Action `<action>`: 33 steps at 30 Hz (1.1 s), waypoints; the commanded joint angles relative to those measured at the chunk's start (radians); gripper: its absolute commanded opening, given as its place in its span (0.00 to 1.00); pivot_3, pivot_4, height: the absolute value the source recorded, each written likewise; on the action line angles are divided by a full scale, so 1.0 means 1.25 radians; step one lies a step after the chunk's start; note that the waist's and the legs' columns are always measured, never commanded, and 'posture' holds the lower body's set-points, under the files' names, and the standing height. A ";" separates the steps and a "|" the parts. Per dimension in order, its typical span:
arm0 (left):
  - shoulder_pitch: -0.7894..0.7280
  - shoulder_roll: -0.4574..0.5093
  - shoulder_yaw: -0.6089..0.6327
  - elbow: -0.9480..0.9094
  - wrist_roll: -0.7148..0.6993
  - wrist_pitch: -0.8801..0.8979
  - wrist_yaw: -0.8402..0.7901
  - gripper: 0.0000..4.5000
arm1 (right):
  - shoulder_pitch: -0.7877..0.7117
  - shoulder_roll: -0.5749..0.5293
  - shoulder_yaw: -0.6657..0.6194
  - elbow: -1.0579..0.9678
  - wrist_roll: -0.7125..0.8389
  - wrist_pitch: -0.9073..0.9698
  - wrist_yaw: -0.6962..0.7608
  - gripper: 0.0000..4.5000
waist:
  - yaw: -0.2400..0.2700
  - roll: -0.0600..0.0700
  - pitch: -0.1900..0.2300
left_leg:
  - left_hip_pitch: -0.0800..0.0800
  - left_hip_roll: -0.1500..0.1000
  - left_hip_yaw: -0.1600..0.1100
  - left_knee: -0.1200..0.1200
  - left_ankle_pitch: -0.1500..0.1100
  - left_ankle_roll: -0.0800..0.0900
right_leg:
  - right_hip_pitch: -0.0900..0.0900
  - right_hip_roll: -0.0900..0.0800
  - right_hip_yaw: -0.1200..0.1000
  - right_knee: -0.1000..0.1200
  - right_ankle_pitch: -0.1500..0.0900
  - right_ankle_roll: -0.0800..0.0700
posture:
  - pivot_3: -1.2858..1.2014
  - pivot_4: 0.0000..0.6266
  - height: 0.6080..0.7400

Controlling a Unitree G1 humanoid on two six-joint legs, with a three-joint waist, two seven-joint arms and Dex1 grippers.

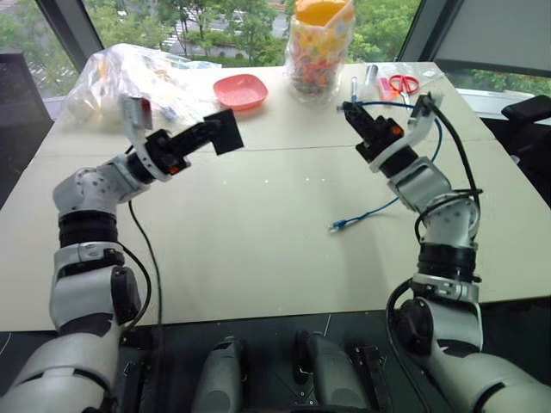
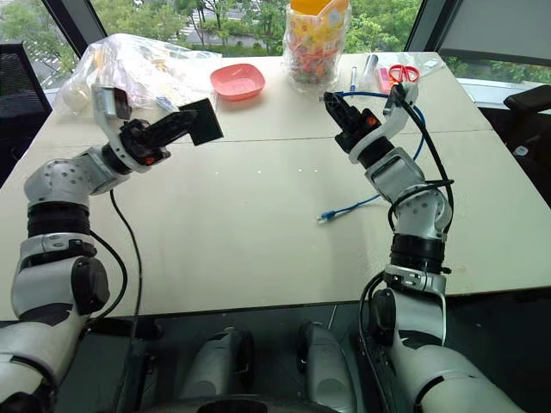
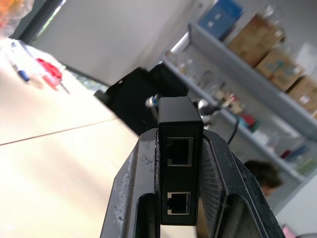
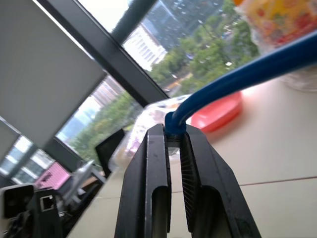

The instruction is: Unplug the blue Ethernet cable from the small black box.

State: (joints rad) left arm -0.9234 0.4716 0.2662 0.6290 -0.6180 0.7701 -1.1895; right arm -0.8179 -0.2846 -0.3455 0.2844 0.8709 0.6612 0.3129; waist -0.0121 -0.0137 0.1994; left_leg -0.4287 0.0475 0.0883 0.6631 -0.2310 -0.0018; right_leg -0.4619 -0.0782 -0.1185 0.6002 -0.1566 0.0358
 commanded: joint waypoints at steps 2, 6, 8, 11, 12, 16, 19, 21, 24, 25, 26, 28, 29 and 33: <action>0.016 -0.076 -0.053 -0.036 0.117 -0.233 0.140 0.10 | -0.064 -0.068 0.064 0.212 -0.175 -0.106 0.041 0.01 | 0.002 0.000 0.000 | 0.000 0.000 0.000 0.000 0.000 0.000 | 0.000 -0.001 0.000 0.000 0.000 0.000 | 0.52 0.24 1.00; 0.021 -0.153 -0.063 -0.033 0.157 -0.346 0.230 0.10 | -0.118 -0.096 0.110 0.417 -0.304 -0.210 0.058 0.01 | -0.001 0.000 0.000 | -0.002 -0.002 0.003 0.000 0.000 0.001 | -0.001 -0.001 0.001 -0.001 0.001 0.000 | 0.52 0.24 1.00; 0.018 -0.177 -0.069 -0.016 0.176 -0.391 0.262 0.10 | -0.138 -0.100 0.113 0.489 -0.341 -0.255 0.063 0.09 | -0.002 0.000 0.000 | -0.002 -0.002 0.005 0.000 -0.001 0.001 | -0.001 -0.001 0.001 -0.001 0.001 -0.001 | 0.52 0.24 1.00; 0.011 -0.211 -0.101 0.043 0.233 -0.490 0.308 0.10 | -0.157 -0.097 0.107 0.557 -0.373 -0.304 0.072 0.38 | -0.004 0.000 0.000 | -0.002 -0.002 0.006 0.000 -0.001 0.002 | -0.002 0.000 0.001 0.000 0.001 -0.001 | 0.52 0.24 1.00; 0.008 -0.218 -0.107 0.060 0.246 -0.513 0.317 0.10 | -0.161 -0.096 0.104 0.570 -0.379 -0.312 0.078 0.49 | -0.004 0.000 0.000 | -0.001 -0.002 0.006 0.000 -0.001 0.002 | -0.002 0.000 0.001 0.000 0.001 -0.001 | 0.52 0.24 1.00; -0.013 -0.244 -0.134 0.141 0.295 -0.599 0.343 0.10 | -0.145 -0.089 0.119 0.542 -0.404 -0.282 0.106 0.95 | -0.002 0.000 0.000 | -0.001 -0.001 0.007 0.000 -0.001 0.001 | -0.001 0.000 0.001 0.000 0.000 0.001 | 0.52 0.24 1.00; -0.037 -0.258 -0.145 0.224 0.329 -0.664 0.373 0.10 | -0.056 -0.079 0.171 0.360 -0.408 -0.198 0.159 0.98 | -0.001 0.000 0.000 | -0.001 -0.001 0.007 0.000 -0.001 0.001 | -0.002 0.000 0.001 0.000 0.000 0.001 | 0.52 0.24 1.00; -0.055 -0.269 -0.145 0.280 0.344 -0.700 0.392 0.10 | 0.030 -0.072 0.202 0.188 -0.397 -0.138 0.170 0.98 | 0.001 0.000 0.000 | -0.001 -0.001 0.006 0.000 -0.001 0.002 | -0.001 0.000 0.001 0.000 0.000 0.001 | 0.52 0.24 1.00; -0.074 -0.287 -0.148 0.352 0.367 -0.745 0.417 0.10 | 0.157 -0.050 0.209 -0.065 -0.350 -0.060 0.154 0.98 | 0.002 0.000 0.000 | -0.002 0.000 0.005 0.000 -0.001 0.002 | -0.002 0.000 0.000 0.000 0.000 0.001 | 0.52 0.24 1.00; -0.078 -0.289 -0.150 0.368 0.375 -0.757 0.424 0.10 | 0.181 -0.043 0.205 -0.113 -0.342 -0.042 0.143 0.98 | 0.002 0.000 0.000 | -0.002 0.000 0.005 0.000 -0.001 0.002 | -0.002 -0.001 0.000 -0.001 0.000 0.001 | 0.52 0.24 1.00; -0.081 -0.293 -0.150 0.385 0.381 -0.765 0.429 0.10 | 0.198 -0.033 0.195 -0.153 -0.333 -0.027 0.129 0.98 | 0.001 0.000 0.000 | -0.002 0.000 0.005 0.000 -0.001 0.002 | -0.002 -0.001 0.000 -0.001 0.000 0.001 | 0.52 0.24 1.00; -0.085 -0.298 -0.153 0.412 0.396 -0.781 0.436 0.10 | 0.220 -0.020 0.178 -0.203 -0.323 -0.012 0.104 0.98 | 0.000 0.000 0.000 | -0.002 0.000 0.004 0.001 -0.001 0.002 | -0.002 -0.002 0.000 -0.001 0.001 0.002 | 0.52 0.24 1.00; -0.084 -0.299 -0.157 0.421 0.404 -0.789 0.438 0.10 | 0.226 -0.016 0.171 -0.219 -0.319 -0.007 0.094 0.98 | 0.001 0.000 0.000 | -0.002 0.000 0.004 0.002 -0.001 0.002 | -0.002 -0.002 0.000 -0.001 0.001 0.002 | 0.52 0.24 1.00; -0.089 -0.302 -0.140 0.441 0.398 -0.795 0.432 0.51 | 0.229 -0.012 0.142 -0.253 -0.305 0.003 0.072 1.00 | 0.001 0.000 0.000 | -0.001 0.001 0.002 0.002 -0.001 0.002 | 0.000 -0.002 -0.001 -0.001 0.001 0.001 | 0.52 0.24 1.00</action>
State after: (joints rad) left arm -1.0117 0.0942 0.0855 1.1830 -0.1260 -0.2037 -0.6466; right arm -0.5257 -0.3010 -0.1378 0.0122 0.4664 0.6655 0.4124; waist -0.0111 -0.0142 0.1992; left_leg -0.4301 0.0483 0.0905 0.6655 -0.2326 0.0008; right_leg -0.4624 -0.0801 -0.1196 0.5985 -0.1555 0.0369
